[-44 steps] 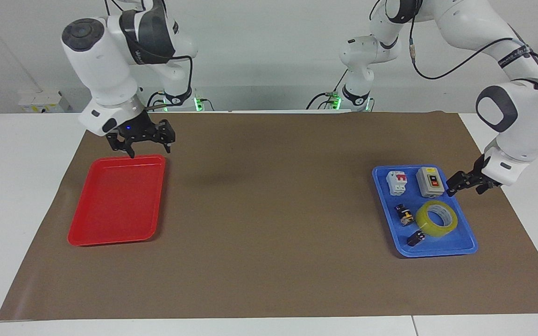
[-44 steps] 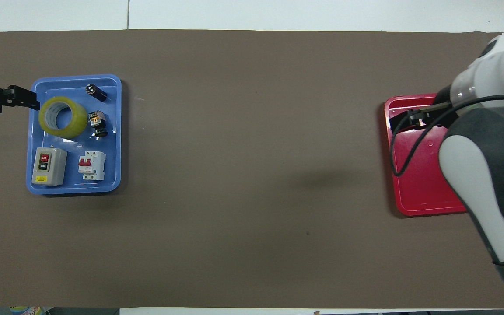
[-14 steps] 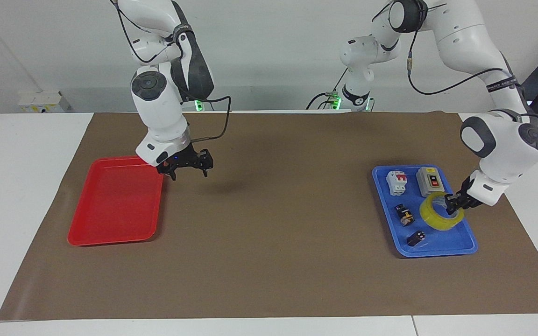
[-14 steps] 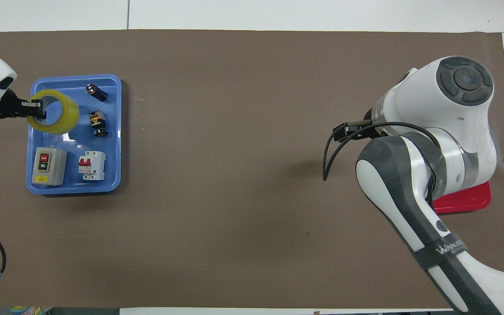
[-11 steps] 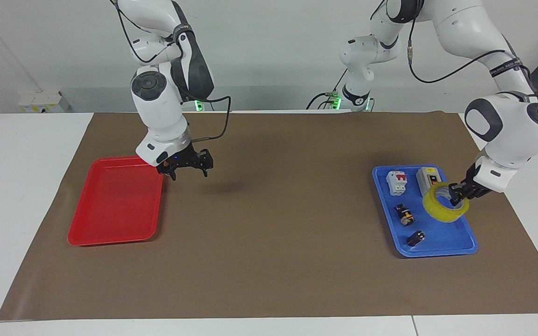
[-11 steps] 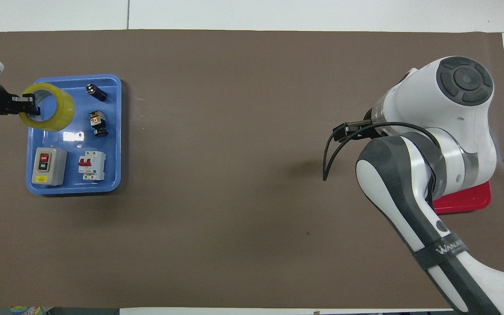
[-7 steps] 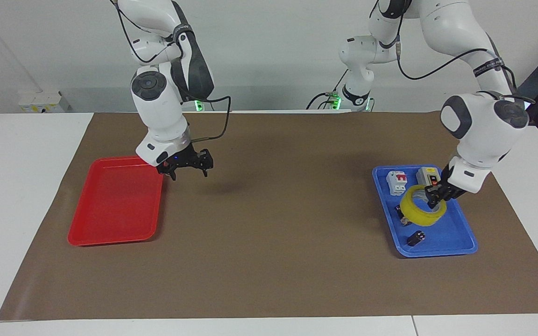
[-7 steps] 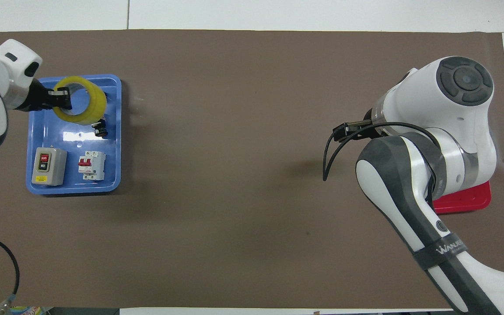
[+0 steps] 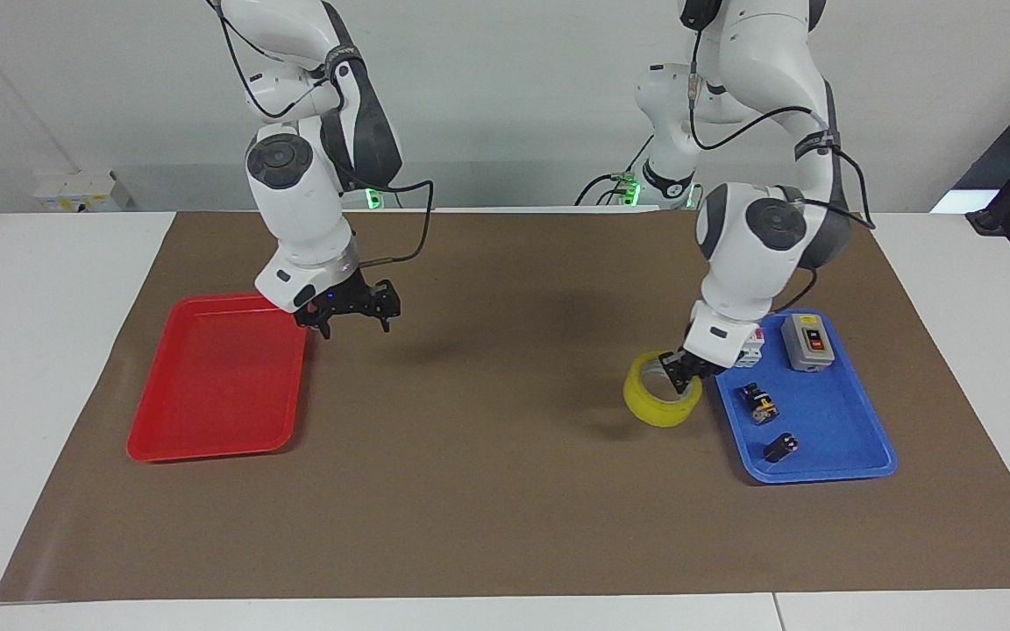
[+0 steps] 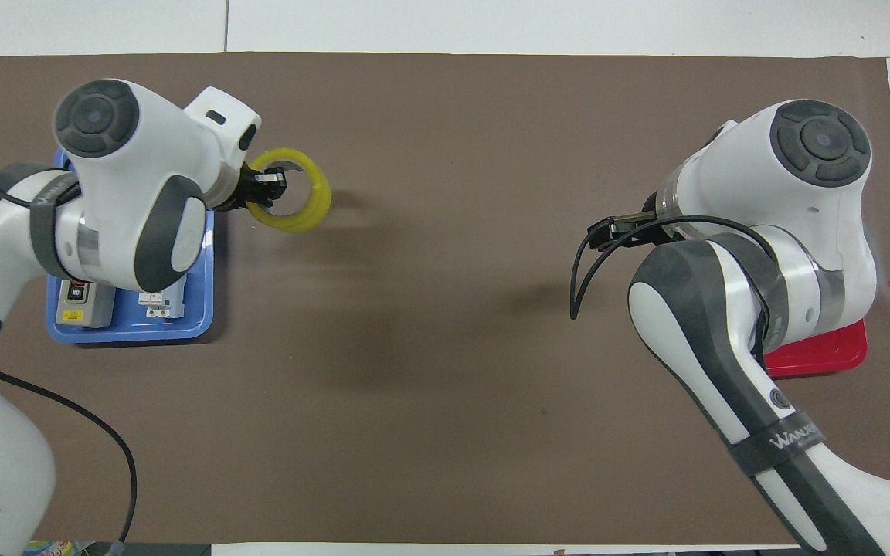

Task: Place and move tape with both arms
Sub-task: 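Carry the tape with the left gripper to the table center and release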

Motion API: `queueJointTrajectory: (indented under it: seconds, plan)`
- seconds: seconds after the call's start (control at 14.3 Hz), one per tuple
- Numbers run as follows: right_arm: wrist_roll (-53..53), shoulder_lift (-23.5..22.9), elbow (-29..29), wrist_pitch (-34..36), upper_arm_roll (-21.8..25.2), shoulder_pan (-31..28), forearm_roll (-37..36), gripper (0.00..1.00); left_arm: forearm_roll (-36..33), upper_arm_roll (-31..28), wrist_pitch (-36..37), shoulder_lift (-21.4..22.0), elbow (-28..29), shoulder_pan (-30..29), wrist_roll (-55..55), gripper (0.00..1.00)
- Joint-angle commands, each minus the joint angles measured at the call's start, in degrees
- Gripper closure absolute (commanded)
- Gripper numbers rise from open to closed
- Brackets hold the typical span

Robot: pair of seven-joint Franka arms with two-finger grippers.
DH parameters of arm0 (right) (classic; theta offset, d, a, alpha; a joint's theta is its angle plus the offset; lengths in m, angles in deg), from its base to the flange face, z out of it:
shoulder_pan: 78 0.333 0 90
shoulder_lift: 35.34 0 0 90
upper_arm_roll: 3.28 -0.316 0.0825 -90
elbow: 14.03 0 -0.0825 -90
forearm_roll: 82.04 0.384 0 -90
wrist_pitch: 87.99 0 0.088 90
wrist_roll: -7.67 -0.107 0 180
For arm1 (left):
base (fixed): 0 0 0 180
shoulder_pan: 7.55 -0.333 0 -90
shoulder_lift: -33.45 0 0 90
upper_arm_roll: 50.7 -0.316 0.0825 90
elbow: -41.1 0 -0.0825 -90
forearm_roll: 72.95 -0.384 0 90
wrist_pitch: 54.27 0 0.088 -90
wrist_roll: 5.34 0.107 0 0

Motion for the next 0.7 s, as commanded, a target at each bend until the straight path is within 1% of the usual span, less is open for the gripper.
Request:
queueJointTrajectory:
  seconds: [0.0, 0.07, 0.14, 0.28, 0.42, 0.63]
  plan:
    - [0.3, 1.6, -1.9, -1.1, -0.1, -1.0, 0.7, 0.0, -4.3, -1.1, -1.1, -2.9, -0.8, 9.3, -10.4, 1.0]
    - [0.4, 1.6, -1.9, -1.1, 0.0, -1.8, 0.7, 0.0, -5.7, -1.0, -1.1, -4.7, -1.9, 12.0, -14.0, 1.0]
    - [1.3, 1.4, -1.9, -1.1, -0.1, -4.2, 0.6, 0.0, -6.2, -1.0, -1.0, -6.3, -3.4, 13.9, -16.4, 1.0]
    - [4.5, 1.4, -1.9, -0.7, 0.0, -6.5, 0.7, 0.0, -6.2, -1.0, -1.1, -7.4, -5.0, 16.7, -18.6, 1.0]
    - [4.8, 1.4, -1.9, -0.5, 0.0, -7.2, 0.6, 0.0, -6.2, -1.0, -0.9, -10.3, -7.1, 20.2, -21.6, 1.0]
    - [4.8, 1.4, -1.9, -0.5, 0.0, -7.1, 0.6, 0.0, -5.9, -0.9, -2.3, -11.1, -7.3, 23.4, -22.8, 1.0]
